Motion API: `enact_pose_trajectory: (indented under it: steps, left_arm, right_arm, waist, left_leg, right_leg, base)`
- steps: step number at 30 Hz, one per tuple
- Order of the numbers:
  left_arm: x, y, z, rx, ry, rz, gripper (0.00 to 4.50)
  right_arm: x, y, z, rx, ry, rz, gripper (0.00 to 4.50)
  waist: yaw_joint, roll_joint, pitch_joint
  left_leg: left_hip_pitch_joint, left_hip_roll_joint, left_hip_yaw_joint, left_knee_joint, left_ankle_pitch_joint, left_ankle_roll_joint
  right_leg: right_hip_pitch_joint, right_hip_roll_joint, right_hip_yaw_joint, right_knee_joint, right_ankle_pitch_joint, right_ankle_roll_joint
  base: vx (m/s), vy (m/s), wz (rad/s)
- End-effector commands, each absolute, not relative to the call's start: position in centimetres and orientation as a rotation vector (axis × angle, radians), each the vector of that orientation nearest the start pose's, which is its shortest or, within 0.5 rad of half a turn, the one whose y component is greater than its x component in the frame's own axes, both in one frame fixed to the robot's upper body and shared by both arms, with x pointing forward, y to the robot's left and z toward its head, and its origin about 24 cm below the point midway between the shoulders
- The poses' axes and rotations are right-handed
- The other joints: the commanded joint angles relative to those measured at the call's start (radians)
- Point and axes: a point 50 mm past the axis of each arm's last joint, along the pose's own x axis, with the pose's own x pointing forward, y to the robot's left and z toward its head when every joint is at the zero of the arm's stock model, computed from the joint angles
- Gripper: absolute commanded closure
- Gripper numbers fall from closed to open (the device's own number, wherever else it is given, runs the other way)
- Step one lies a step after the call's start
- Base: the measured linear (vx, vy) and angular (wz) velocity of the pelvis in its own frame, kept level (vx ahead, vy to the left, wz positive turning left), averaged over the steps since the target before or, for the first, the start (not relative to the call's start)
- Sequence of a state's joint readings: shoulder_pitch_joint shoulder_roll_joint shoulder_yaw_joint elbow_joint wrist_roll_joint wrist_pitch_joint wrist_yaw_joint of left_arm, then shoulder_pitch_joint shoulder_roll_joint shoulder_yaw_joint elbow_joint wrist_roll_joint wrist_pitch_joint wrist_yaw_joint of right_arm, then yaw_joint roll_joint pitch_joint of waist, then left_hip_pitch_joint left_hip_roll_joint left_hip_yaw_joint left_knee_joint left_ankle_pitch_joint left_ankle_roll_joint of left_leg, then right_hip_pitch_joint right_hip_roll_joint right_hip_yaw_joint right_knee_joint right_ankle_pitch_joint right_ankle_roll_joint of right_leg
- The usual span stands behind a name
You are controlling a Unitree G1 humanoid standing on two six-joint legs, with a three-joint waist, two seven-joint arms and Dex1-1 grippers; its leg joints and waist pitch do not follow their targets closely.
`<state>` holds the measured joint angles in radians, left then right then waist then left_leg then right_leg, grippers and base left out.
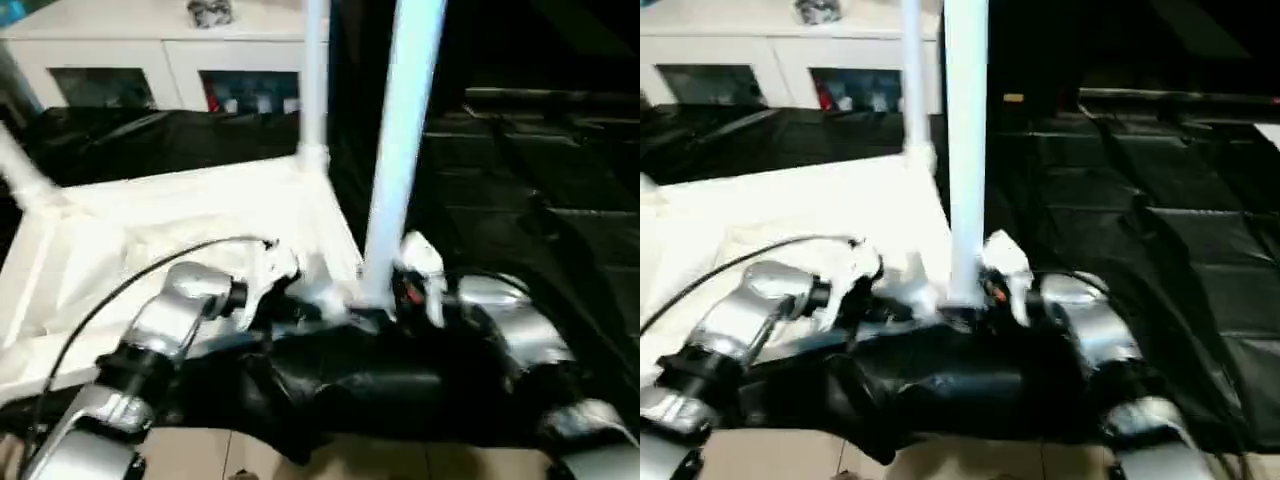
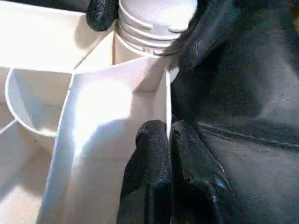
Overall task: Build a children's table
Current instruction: Rotate leg to tighten
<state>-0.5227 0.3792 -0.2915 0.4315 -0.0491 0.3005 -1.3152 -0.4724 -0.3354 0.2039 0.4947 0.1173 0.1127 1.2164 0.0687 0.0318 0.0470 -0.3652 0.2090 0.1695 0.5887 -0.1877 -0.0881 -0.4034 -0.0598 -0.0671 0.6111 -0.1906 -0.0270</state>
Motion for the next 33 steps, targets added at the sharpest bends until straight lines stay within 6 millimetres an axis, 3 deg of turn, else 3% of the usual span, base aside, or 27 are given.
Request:
enact_pose_trajectory:
  steps: [1, 5, 6, 11, 15, 16, 18, 21, 24, 26, 27, 28, 33]
  left_arm:
    - [29.3, 10.7, 6.1, 0.240, 0.479, -1.559, 4.50]
    - [29.3, 10.8, 6.0, 0.244, 0.480, -1.551, 4.50]
    - [29.4, 10.7, 6.0, 0.245, 0.476, -1.541, 4.50]
    - [29.9, 10.3, 6.0, 0.244, 0.455, -1.475, 4.50]
    - [31.6, 9.7, 6.0, 0.241, 0.437, -1.295, 4.50]
    - [32.3, 9.2, 6.0, 0.233, 0.428, -1.211, 4.50]
    - [32.6, 9.0, 6.0, 0.229, 0.424, -1.179, 4.50]
    - [34.0, 7.8, 6.1, 0.194, 0.413, -1.006, 4.50]
    - [34.4, 7.0, 6.1, 0.189, 0.404, -0.956, 4.50]
    - [34.2, 6.6, 6.1, 0.192, 0.399, -0.976, 4.50]
    - [34.0, 6.3, 6.1, 0.190, 0.394, -1.008, 4.50]
    - [33.8, 6.3, 6.1, 0.189, 0.391, -1.024, 4.50]
    - [33.2, 6.5, 6.0, 0.201, 0.378, -1.113, 4.50]
  right_arm:
    - [28.9, -11.1, 4.6, -0.165, 0.342, 1.473, 1.55]
    - [28.7, -11.0, 4.3, -0.159, 0.349, 1.471, 1.71]
    - [28.8, -10.9, 4.4, -0.153, 0.346, 1.465, 1.75]
    - [29.3, -10.5, 4.4, -0.110, 0.337, 1.385, 1.78]
    - [31.6, -9.9, 3.5, -0.118, 0.342, 1.087, 1.80]
    - [32.6, -9.7, 2.9, -0.105, 0.367, 0.939, 1.80]
    - [33.0, -9.6, 2.7, -0.090, 0.382, 0.883, 1.80]
    - [34.3, -8.7, 2.3, -0.036, 0.409, 0.647, 1.80]
    - [34.8, -7.9, 2.2, 0.002, 0.408, 0.536, 1.80]
    - [34.8, -7.3, 2.3, 0.020, 0.400, 0.559, 1.80]
    - [34.8, -7.0, 2.4, 0.041, 0.398, 0.574, 1.45]
    - [34.8, -6.9, 2.4, 0.051, 0.395, 0.589, 1.45]
    - [34.9, -6.6, 3.1, -0.005, 0.341, 0.675, 1.00]
  waist:
    - [-0.002, -0.006, -0.062]
    - [-0.003, -0.006, -0.059]
    - [-0.004, -0.002, -0.059]
    - [-0.005, -0.004, -0.061]
    - [-0.015, -0.004, -0.060]
    - [-0.022, -0.004, -0.058]
    - [-0.028, -0.005, -0.058]
    - [-0.039, -0.003, -0.063]
    - [-0.038, -0.004, -0.067]
    - [-0.035, -0.005, -0.071]
    - [-0.033, -0.005, -0.069]
    - [-0.033, -0.007, -0.068]
    - [-0.036, -0.005, -0.066]
  left_leg:
    - [0.006, 0.024, 0.003, -0.060, -0.142, 0.097]
    - [0.008, 0.022, 0.001, -0.064, -0.179, 0.070]
    - [0.008, 0.022, 0.001, -0.064, -0.184, 0.065]
    - [0.007, 0.021, 0.001, -0.063, -0.164, 0.065]
    - [0.006, 0.016, -0.004, -0.066, -0.179, 0.037]
    - [0.009, 0.015, -0.002, -0.066, -0.184, 0.027]
    - [0.008, 0.011, -0.005, -0.067, -0.201, 0.012]
    - [0.006, 0.011, -0.004, -0.064, -0.176, 0.013]
    - [0.001, 0.010, -0.001, -0.059, -0.128, 0.036]
    - [0.000, 0.010, 0.000, -0.057, -0.107, 0.052]
    - [0.000, 0.011, 0.001, -0.057, -0.103, 0.066]
    - [-0.001, 0.012, 0.001, -0.057, -0.104, 0.074]
    - [-0.001, 0.013, 0.000, -0.060, -0.127, 0.077]
  right_leg:
    - [0.057, -0.069, 0.046, -0.070, -0.123, -0.234]
    - [0.055, -0.071, 0.046, -0.079, -0.211, -0.214]
    - [0.055, -0.070, 0.047, -0.080, -0.216, -0.211]
    - [0.056, -0.069, 0.046, -0.076, -0.178, -0.214]
    - [0.058, -0.072, 0.043, -0.082, -0.241, -0.198]
    - [0.050, -0.070, 0.044, -0.083, -0.260, -0.195]
    - [0.058, -0.071, 0.042, -0.088, -0.308, -0.181]
    - [0.056, -0.068, 0.044, -0.083, -0.240, -0.194]
    - [0.060, -0.069, 0.047, -0.074, -0.139, -0.217]
    - [0.063, -0.070, 0.046, -0.069, -0.094, -0.230]
    - [0.062, -0.070, 0.045, -0.070, -0.078, -0.234]
    - [0.063, -0.070, 0.045, -0.070, -0.078, -0.237]
    - [0.065, -0.072, 0.044, -0.072, -0.116, -0.235]
  base:
    - [0.000, 0.000, 0.00]
    - [0.000, 0.000, 0.00]
    - [0.000, 0.000, 0.00]
    - [0.000, 0.000, 0.00]
    - [0.000, 0.000, 0.00]
    - [0.000, 0.000, 0.00]
    - [0.000, 0.000, 0.00]
    - [0.000, 0.000, 0.00]
    - [0.000, 0.000, 0.00]
    - [0.000, 0.000, 0.00]
    - [0.000, 0.000, 0.00]
    - [0.000, 0.000, 0.00]
    - [0.000, 0.000, 0.00]
